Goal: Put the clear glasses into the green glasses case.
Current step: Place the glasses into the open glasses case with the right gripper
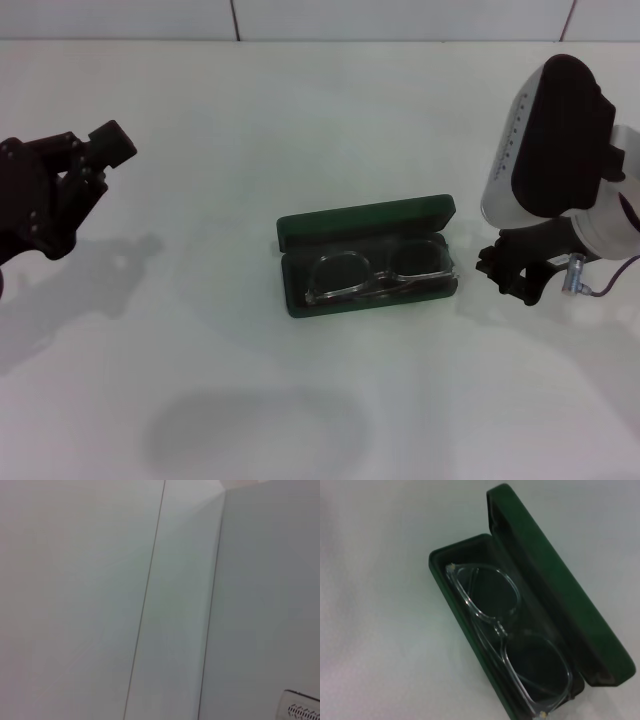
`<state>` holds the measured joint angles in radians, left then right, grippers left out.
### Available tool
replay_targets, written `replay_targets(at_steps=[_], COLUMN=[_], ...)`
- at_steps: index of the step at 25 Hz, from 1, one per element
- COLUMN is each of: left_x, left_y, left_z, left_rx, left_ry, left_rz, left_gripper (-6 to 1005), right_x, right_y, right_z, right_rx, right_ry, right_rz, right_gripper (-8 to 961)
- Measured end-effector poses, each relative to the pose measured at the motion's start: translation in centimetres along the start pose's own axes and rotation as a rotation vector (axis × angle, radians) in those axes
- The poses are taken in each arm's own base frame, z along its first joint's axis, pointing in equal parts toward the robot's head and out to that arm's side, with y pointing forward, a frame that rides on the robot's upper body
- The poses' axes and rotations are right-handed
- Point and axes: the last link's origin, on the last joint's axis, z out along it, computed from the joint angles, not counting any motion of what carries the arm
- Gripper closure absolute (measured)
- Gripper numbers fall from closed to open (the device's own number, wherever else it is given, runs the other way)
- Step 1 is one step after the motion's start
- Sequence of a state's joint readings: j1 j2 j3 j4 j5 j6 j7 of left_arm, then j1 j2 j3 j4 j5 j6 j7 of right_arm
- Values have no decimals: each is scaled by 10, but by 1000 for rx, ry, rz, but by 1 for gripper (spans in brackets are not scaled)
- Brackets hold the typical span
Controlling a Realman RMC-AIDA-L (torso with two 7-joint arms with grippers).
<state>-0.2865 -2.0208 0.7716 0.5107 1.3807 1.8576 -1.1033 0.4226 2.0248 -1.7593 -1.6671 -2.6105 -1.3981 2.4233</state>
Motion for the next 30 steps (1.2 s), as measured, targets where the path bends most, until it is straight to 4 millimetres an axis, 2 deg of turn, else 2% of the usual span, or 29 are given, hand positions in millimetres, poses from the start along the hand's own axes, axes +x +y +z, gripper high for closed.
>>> replay_targets(at_steps=[14,30], left_x=[0,-1], left_y=[0,1], left_z=[1,1], left_rx=[1,0], left_ry=[1,2], left_rz=[0,-3], left_gripper=[961,961], right_x=[-3,-7], right_y=[-6,-7], right_z=[17,24], right_rx=[-28,-42], right_ry=[3,-30], right_rz=[1,-18], right_gripper=[910,909])
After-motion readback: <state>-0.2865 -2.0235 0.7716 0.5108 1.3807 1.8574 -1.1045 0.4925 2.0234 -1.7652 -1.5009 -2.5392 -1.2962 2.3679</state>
